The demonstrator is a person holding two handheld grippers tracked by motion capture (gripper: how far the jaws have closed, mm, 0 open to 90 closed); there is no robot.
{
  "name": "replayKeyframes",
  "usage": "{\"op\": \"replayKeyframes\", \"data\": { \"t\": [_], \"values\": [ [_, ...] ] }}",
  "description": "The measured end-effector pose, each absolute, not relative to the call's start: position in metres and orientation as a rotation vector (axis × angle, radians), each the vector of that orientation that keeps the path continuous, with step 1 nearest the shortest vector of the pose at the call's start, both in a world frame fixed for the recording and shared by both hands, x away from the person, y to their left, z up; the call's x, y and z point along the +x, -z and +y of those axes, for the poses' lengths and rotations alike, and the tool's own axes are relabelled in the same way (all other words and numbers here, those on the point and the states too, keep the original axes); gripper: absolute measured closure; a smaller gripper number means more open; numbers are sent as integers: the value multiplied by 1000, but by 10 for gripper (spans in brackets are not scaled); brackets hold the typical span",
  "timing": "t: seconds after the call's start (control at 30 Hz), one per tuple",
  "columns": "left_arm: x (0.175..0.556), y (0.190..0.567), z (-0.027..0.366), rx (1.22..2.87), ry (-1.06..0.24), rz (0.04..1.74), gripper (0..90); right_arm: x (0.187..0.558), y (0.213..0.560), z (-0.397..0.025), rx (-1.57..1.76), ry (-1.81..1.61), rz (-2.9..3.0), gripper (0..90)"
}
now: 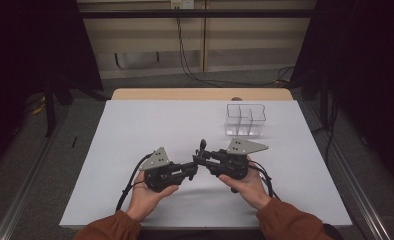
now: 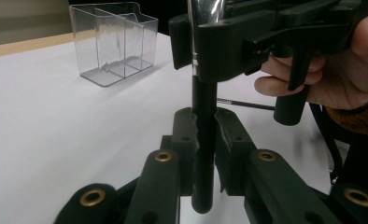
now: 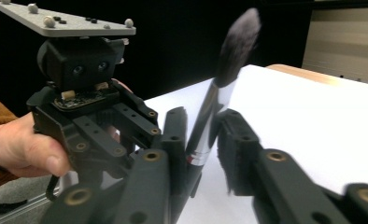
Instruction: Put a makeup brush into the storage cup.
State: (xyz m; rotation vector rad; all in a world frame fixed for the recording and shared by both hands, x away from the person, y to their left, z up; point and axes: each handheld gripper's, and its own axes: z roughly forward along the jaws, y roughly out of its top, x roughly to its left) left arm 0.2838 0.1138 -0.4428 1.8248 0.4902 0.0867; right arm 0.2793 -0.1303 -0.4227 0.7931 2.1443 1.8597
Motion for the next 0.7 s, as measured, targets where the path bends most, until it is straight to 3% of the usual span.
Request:
{"op": "replayKeyframes", "data": {
  "t": [0.57,0.7],
  "values": [
    [282,443,111,1814,-98,460,778,276,419,-129,781,-1886,2177,792],
    [282,444,110,1824,-104,463,714,276,417,-129,777,-1894,2180,792]
  ]
}}
